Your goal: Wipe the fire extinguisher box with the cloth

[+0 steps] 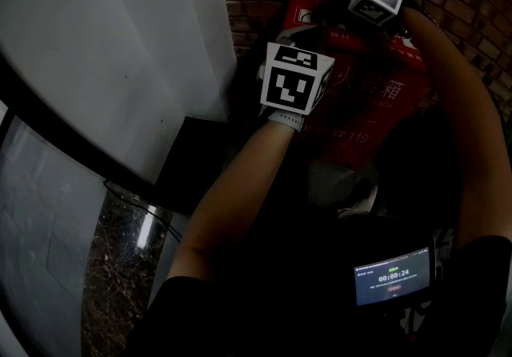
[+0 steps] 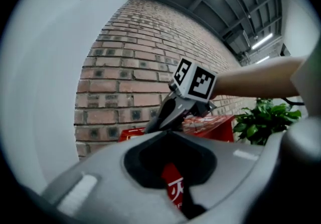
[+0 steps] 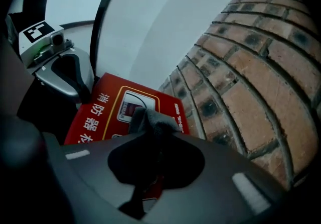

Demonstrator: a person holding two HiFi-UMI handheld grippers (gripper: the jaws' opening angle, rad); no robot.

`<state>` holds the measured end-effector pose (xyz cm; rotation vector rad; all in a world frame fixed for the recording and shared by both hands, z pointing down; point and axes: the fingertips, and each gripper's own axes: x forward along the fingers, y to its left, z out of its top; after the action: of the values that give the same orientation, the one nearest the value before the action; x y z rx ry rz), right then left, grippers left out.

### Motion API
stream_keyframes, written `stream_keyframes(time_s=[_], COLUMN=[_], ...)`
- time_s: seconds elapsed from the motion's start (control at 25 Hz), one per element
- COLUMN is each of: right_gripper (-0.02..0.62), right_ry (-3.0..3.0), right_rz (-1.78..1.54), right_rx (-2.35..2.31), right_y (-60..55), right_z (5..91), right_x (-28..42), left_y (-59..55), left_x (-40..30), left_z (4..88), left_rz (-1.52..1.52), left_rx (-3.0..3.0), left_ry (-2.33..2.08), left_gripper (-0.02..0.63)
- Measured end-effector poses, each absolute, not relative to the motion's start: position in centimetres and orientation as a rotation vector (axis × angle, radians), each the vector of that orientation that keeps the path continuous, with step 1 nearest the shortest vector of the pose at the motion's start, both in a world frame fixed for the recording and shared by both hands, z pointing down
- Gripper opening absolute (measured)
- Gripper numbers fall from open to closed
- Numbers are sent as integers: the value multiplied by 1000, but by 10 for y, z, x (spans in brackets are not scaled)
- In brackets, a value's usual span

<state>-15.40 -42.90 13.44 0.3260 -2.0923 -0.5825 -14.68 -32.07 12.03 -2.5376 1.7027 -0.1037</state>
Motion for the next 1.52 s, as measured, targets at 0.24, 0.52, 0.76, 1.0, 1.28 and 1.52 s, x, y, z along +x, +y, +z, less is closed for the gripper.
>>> stream_keyframes(time_s=[0.24, 0.52, 0.76, 1.0, 1.28, 1.52], right_gripper=[32, 32, 34, 32, 34, 32], right_ry=[-2035, -2011, -1966, -1924, -1829, -1744], right_rz=[-615, -624, -682, -750, -710, -795], right_rx=[226, 147, 152, 321, 383, 434], right_y=[-383, -334, -323, -360, -421, -470], right_z=[138, 140, 125, 86, 104, 120], right_x=[-144, -131, -109, -94, -78, -88], left_y=[-308, -294, -285, -290, -305, -323], left_x=[-139, -127, -112, -108, -108, -115], left_z=[120, 119, 107, 100, 97, 101], left_rz=[-121, -124, -128, -103, -71, -106], left_rx=[-2528, -2527, -2518, -2530, -2508, -2445], left_ry=[1727, 1738, 1710, 1700, 1693, 1718], left_gripper=[3, 2, 3, 2, 2, 2])
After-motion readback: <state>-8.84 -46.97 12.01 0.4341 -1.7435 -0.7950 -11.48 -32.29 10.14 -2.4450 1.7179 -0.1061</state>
